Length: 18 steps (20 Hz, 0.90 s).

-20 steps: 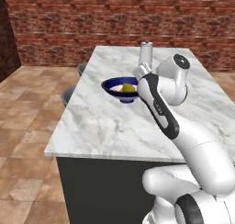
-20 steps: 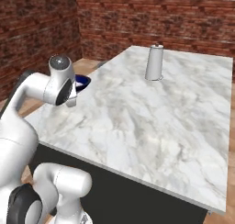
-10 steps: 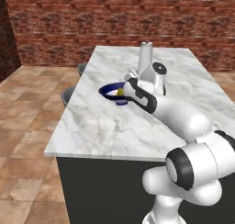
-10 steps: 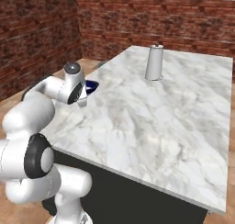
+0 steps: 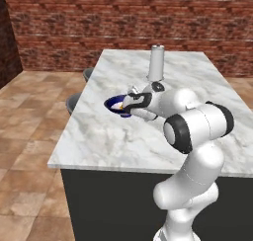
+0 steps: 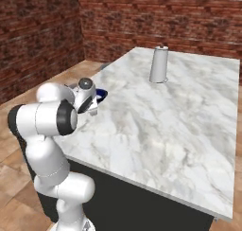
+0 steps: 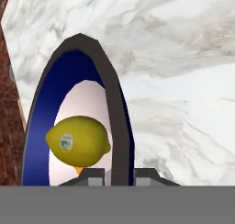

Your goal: The microwave is finished heating the shrimp and lemon. Take the bowl containing the food and place it on the dining counter.

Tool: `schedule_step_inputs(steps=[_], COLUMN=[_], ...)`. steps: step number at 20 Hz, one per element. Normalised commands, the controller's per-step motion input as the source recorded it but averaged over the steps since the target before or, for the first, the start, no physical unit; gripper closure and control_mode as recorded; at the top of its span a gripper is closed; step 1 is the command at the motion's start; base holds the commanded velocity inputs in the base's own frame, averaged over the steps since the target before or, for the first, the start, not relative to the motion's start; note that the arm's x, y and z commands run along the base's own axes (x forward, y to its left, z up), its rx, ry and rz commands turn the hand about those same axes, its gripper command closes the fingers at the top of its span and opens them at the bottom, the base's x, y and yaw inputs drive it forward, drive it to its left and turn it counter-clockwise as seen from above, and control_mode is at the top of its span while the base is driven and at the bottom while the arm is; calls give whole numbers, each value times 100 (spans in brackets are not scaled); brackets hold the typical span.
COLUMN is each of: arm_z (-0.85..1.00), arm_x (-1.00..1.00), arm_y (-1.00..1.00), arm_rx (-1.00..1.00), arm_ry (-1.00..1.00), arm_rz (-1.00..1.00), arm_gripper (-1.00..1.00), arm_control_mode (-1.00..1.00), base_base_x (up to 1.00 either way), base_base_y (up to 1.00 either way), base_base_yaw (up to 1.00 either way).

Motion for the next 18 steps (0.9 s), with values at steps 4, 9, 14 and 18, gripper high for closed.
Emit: schedule_step_inputs(steps=[4,9,14,18], arm_z=[-42,-36,-39,-17], arm_x=[70,57,59,49], arm_y=[0,0,0,0], arm_rx=[0,0,0,0], arm_ry=[0,0,0,0], arm_rz=[0,0,0,0], arm_gripper=[100,100,100,100], arm_control_mode=[-100,-100,-100,-100], base_base_x=[0,0,0,0], base_base_y=[0,0,0,0], base_base_yaw=[0,0,0,0])
